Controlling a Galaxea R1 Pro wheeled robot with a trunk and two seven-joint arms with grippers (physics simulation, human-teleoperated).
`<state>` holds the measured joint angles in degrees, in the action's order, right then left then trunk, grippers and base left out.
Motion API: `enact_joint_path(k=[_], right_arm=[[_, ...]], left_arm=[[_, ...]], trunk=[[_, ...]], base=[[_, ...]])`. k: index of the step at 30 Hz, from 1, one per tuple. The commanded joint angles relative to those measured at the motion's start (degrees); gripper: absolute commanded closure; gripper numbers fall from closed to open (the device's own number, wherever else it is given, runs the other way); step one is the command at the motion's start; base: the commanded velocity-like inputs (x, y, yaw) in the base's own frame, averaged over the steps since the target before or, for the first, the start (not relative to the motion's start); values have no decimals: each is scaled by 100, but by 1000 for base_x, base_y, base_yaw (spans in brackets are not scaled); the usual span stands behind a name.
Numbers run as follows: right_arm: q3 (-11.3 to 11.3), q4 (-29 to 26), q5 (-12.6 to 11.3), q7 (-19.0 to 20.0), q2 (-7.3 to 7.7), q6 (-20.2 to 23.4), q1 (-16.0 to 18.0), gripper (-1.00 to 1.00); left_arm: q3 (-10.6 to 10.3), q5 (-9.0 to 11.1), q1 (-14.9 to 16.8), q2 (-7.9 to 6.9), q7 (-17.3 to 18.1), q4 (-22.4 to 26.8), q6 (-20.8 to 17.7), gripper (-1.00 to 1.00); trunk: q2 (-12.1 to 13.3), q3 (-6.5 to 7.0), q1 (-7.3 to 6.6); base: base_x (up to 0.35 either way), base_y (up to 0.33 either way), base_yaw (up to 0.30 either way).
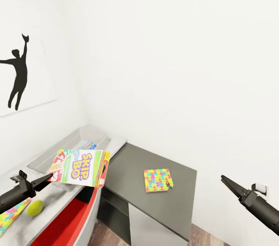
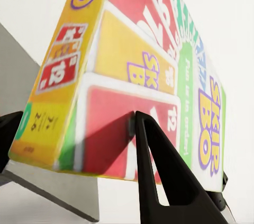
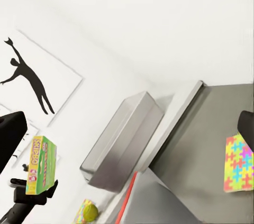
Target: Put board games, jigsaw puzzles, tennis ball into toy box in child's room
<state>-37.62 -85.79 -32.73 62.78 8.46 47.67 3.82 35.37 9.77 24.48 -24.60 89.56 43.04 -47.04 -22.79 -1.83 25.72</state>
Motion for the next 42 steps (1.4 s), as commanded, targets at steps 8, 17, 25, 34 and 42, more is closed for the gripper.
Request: enact_joint_path(k=[8, 17, 25, 34, 42], right_arm=[[-10, 1, -14, 7, -2, 32, 10, -100], [1, 1, -14, 7, -3, 32, 6, -100], [0, 1, -14, 7, -2, 32, 9, -100], [13, 1, -9, 7, -10, 27, 8, -100], [12, 1, -6, 7, -11, 28, 8, -100]], left_arm=[[5, 5, 4, -1, 44, -2, -51, 100], [5, 6, 4, -1, 44, 1, -51, 100], [5, 5, 4, -1, 44, 1, -51, 100], [5, 1, 4, -1, 44, 3, -51, 100], [5, 3, 4, -1, 44, 3, -51, 100]], trunk=[[-13, -13, 7], [-13, -13, 7], [-13, -13, 7], [-13, -13, 7], [-13, -13, 7]], base=[[212, 33, -78], [183, 101, -117], [188, 74, -11], [113, 77, 0], [59, 75, 0]])
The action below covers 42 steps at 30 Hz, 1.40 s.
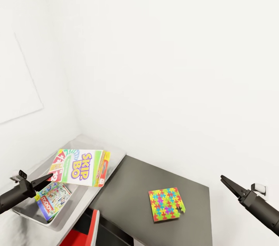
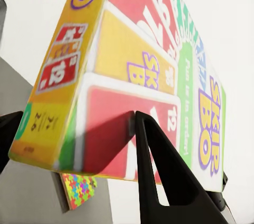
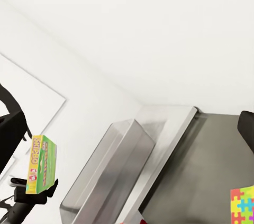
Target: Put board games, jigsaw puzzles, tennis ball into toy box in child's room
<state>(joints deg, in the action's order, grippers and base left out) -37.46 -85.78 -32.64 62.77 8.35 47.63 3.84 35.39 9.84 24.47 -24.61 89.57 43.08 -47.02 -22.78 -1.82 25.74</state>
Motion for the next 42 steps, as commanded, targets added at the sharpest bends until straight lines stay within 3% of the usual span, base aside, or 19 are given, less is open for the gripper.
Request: enact_joint_path(k=[1, 42], right_arm=[[-5, 0, -14, 7, 3, 33, 5, -100], [-12, 0, -14, -10, 1, 36, 5, -100]], left_arm=[[3, -3, 6, 0, 43, -2, -53, 100], [9, -8, 5, 0, 43, -8, -65, 100]], trunk=[[-13, -14, 4], [-13, -14, 4]], base=[[11, 13, 0], [11, 24, 0]])
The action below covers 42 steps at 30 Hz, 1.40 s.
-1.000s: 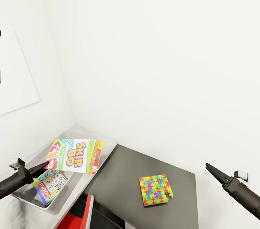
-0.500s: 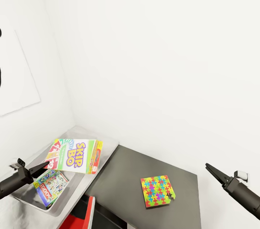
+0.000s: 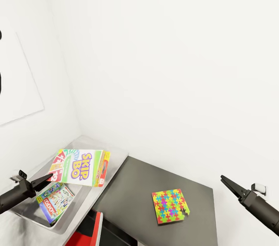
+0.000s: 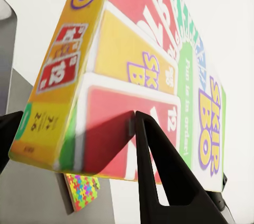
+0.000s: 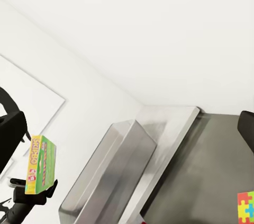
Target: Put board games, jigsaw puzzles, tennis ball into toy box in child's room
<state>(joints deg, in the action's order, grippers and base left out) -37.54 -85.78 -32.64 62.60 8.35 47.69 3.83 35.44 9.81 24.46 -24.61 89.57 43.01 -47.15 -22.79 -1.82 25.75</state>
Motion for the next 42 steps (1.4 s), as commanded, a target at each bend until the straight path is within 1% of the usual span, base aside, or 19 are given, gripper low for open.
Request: enact_joint_path(k=[1, 5, 8, 11, 14, 17, 18, 19, 20, 23, 29, 34, 36, 37, 38, 39, 40, 41, 42], right_arm=[[-2, 0, -14, 7, 0, 31, 6, -100], [7, 0, -11, 7, 0, 30, 6, -100], [9, 0, 2, 7, 0, 24, 6, -100], [10, 0, 21, 7, -3, 22, 5, -100], [8, 0, 22, 7, -1, 22, 5, -100], [9, 0, 24, 7, 0, 21, 5, -100], [9, 0, 27, 7, 0, 21, 6, -100], [10, 0, 31, 7, 0, 21, 5, -100], [10, 0, 35, 7, 0, 21, 6, -100], [10, 0, 38, 7, 0, 21, 8, -100], [10, 0, 37, 7, -1, 21, 6, -100], [10, 0, 31, 7, -1, 21, 7, -100], [10, 0, 26, 7, -1, 21, 5, -100], [10, 0, 21, 7, -1, 21, 6, -100], [10, 0, 18, 7, -1, 23, 5, -100], [10, 0, 14, 7, -1, 24, 7, -100], [10, 0, 10, 7, -1, 23, 6, -100], [10, 0, 9, 7, -1, 23, 5, -100], [10, 0, 7, 7, -1, 24, 6, -100]], left_arm=[[4, -5, 6, 0, 43, -1, -55, 100], [10, -7, 6, 0, 43, 2, -67, 100], [13, -10, 6, 0, 43, 4, -162, 100], [12, -27, 7, 0, 43, 5, -482, 100], [8, -50, 7, 0, 43, 5, -643, 100], [9, -67, 12, 4, 43, 14, -707, 100], [10, -67, 13, 5, -19, 18, -713, 100], [15, -65, 15, 4, -212, 26, -724, 100], [24, -52, 19, 4, -514, 44, -733, 100], [129, -28, 35, 25, -912, 312, -752, 100], [586, -19, 41, 66, -1262, 1145, -1122, 100], [733, -5, 57, 110, -1592, 1356, -1175, 100], [848, 6, 66, 170, -1720, 1426, -1179, 100], [954, 12, 70, 246, -1790, 1505, -1180, 100], [1065, 13, 72, 362, -1862, 1637, -1178, 100], [1184, 16, 74, 515, -1951, 1849, -1176, 100], [1337, 16, 75, 713, -2047, 2139, -1176, 100], [1439, 16, 75, 832, -2096, 2305, -1175, 100], [1692, 14, 76, 1105, -2202, 2654, -1175, 100]], trunk=[[-13, -14, 4], [-13, -14, 4], [-13, -14, 4], [-13, -14, 4], [-13, -14, 4], [-13, -14, 4], [-13, -14, 4], [-13, -14, 4], [-13, -14, 4], [-13, -14, 4], [-13, -14, 4], [-13, -14, 4], [-13, -14, 4], [-13, -14, 4], [-13, -14, 4], [-13, -14, 4], [-13, -14, 4], [-13, -14, 4], [-13, -14, 4]], base=[[0, 0, 0], [0, 0, 0], [0, 0, 0], [0, 0, 0], [0, 0, 0], [0, 0, 0], [0, 0, 0], [0, 0, 0], [0, 0, 0], [0, 0, 0], [0, 0, 0], [0, 0, 0], [0, 0, 0], [0, 0, 0], [0, 0, 0], [0, 0, 0], [0, 0, 0], [0, 0, 0], [0, 0, 0]])
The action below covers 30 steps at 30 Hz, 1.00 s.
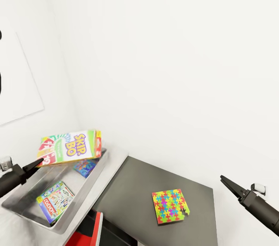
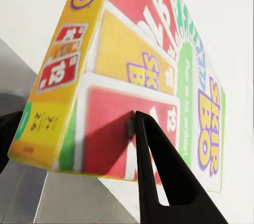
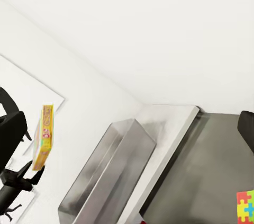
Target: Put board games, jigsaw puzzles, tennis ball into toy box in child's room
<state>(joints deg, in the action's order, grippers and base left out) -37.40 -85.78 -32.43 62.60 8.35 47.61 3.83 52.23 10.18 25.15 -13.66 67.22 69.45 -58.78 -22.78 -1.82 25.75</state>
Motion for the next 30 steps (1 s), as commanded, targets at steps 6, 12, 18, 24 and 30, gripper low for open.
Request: enact_joint_path(k=[6, 12, 18, 24, 30], right_arm=[[-4, 0, -33, 7, 0, 37, 5, -100], [-6, 0, -40, 7, 3, 38, 6, -100], [-4, 0, -36, 7, 1, 31, 6, -100], [-4, 0, -36, 7, 0, 29, 7, -100], [-4, 0, -24, 7, -1, 29, 6, -100]], left_arm=[[1355, -13, 8, 1352, -348, 1053, -18, 100], [1574, -16, 8, 1556, -593, 1215, -10, 100], [1563, -20, 8, 1664, -692, 1277, -26, 100], [1592, -43, 8, 1979, -1313, 1325, -31, 100], [1629, -41, 8, 2181, -2093, 1348, -40, 100]], trunk=[[-13, -14, 4], [-13, -14, 4], [-13, -14, 4], [-13, -14, 4], [-13, -14, 4]], base=[[0, 0, 0], [0, 0, 0], [0, 0, 0], [0, 0, 0], [0, 0, 0]])
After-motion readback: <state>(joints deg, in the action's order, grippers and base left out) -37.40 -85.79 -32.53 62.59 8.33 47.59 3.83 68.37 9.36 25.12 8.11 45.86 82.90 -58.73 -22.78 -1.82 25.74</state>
